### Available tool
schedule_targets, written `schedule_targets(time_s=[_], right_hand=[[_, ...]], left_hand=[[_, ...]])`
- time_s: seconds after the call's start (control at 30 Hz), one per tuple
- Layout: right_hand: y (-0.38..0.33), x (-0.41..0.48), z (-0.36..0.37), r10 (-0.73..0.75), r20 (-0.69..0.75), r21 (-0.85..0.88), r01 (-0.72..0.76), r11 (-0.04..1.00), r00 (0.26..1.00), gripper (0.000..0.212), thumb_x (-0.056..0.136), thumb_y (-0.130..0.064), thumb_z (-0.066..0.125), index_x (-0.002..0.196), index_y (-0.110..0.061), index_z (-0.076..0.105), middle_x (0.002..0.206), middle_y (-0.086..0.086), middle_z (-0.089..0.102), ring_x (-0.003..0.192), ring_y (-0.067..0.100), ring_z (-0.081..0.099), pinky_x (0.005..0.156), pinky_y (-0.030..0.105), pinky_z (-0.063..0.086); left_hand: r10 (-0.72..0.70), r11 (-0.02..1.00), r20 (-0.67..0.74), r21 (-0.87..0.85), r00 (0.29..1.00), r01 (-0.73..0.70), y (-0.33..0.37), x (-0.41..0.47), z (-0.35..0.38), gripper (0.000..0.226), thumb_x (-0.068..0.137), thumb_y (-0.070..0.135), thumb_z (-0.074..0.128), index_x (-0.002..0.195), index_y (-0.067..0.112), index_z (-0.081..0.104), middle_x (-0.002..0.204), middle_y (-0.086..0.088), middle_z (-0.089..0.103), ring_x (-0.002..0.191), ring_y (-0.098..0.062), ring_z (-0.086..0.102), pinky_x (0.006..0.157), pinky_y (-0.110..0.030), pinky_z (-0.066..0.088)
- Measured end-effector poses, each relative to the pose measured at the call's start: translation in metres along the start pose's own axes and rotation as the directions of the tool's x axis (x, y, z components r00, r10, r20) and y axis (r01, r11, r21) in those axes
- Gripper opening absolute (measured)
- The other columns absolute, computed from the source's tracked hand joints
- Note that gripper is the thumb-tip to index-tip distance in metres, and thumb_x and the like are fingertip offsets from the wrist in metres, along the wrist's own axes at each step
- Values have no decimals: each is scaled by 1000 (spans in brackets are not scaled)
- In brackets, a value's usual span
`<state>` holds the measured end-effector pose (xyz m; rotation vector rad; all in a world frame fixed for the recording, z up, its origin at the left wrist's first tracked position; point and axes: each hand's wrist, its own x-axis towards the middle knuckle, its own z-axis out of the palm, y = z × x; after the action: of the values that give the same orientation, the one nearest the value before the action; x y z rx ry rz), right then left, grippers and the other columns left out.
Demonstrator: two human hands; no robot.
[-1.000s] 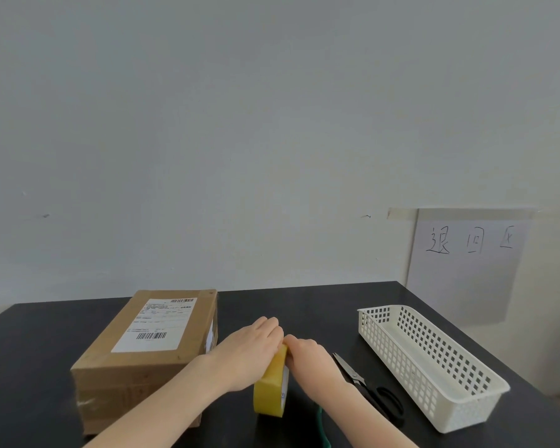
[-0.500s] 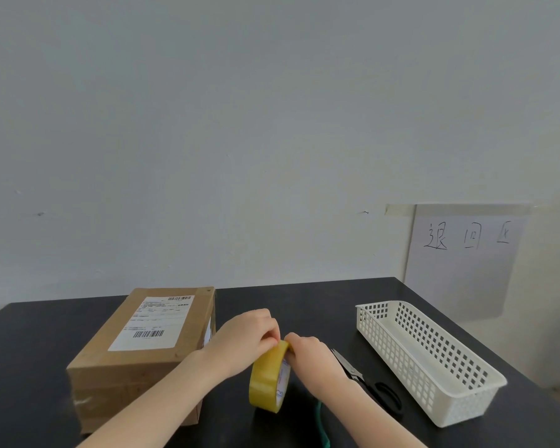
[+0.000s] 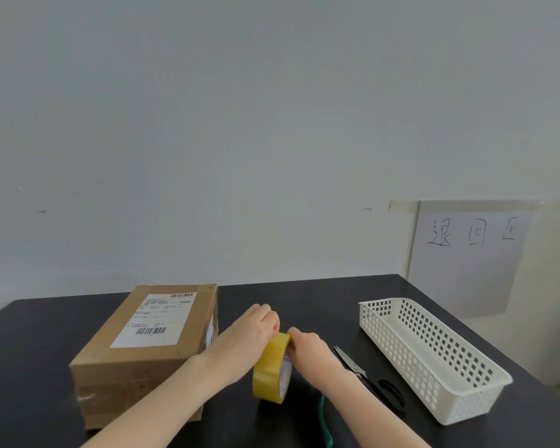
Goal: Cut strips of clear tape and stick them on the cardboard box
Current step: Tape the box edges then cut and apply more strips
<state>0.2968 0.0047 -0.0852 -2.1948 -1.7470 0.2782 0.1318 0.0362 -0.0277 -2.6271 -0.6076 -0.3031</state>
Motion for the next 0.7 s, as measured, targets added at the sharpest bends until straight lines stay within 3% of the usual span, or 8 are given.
schedule_targets(time_s=[0.13, 0.3, 0.4, 0.5, 0.6, 0.7], right_hand=[[-2, 5, 0, 33, 32, 33, -34, 999, 999, 13, 97, -25, 42, 102, -15, 49, 99, 6, 62, 88, 25, 63, 80, 40, 56], [-5, 10, 4, 63, 56, 62, -67, 996, 996, 8, 96, -22, 42, 91, -18, 45, 94, 4, 60, 83, 23, 61, 76, 35, 53], [-3, 9, 2, 69, 35, 94, -72, 993, 997, 12, 97, -27, 43, 90, -19, 48, 93, 1, 59, 82, 19, 59, 74, 30, 50], [1, 2, -1, 6, -24, 114, -3, 993, 1000, 14, 95, -30, 50, 101, -18, 57, 101, 1, 62, 89, 18, 60, 79, 29, 52], [4, -6, -2, -80, -132, 149, 100, 984, 988, 40, 91, -28, 58, 130, -25, 51, 113, -2, 59, 101, 13, 58, 82, 22, 47], [3, -13, -3, -186, -244, 104, 217, 971, 952, 38, 89, -30, 58, 127, -33, 55, 103, -9, 59, 95, 7, 56, 81, 22, 49]], left_hand=[[10, 1000, -11, 13, 1000, -10, -4, 0, -2, 31, 99, 2, 41, 129, 4, 48, 127, -10, 46, 116, -21, 40, 97, -28, 35], [-28, 989, -24, -146, 999, 25, -5, -2, 3, 29, 100, 10, 41, 129, 10, 48, 130, -4, 44, 117, -13, 38, 96, -18, 32], [-19, 977, -68, -215, 998, 4, -8, 2, 1, 28, 100, 13, 42, 126, 9, 52, 129, -4, 47, 117, -14, 41, 97, -20, 35], [-57, 943, -138, -332, 989, 8, -10, 8, -2, 22, 101, 18, 41, 113, 11, 58, 117, -2, 53, 107, -14, 47, 89, -19, 37], [-79, 919, -152, -395, 985, 13, -9, 9, -2, 15, 99, 24, 42, 104, 19, 56, 103, 10, 49, 92, -4, 44, 73, -8, 37], [-105, 897, -115, -441, 988, 44, -7, 7, -4, 8, 93, 28, 48, 96, 23, 53, 95, 12, 50, 87, -5, 47, 70, -12, 43]])
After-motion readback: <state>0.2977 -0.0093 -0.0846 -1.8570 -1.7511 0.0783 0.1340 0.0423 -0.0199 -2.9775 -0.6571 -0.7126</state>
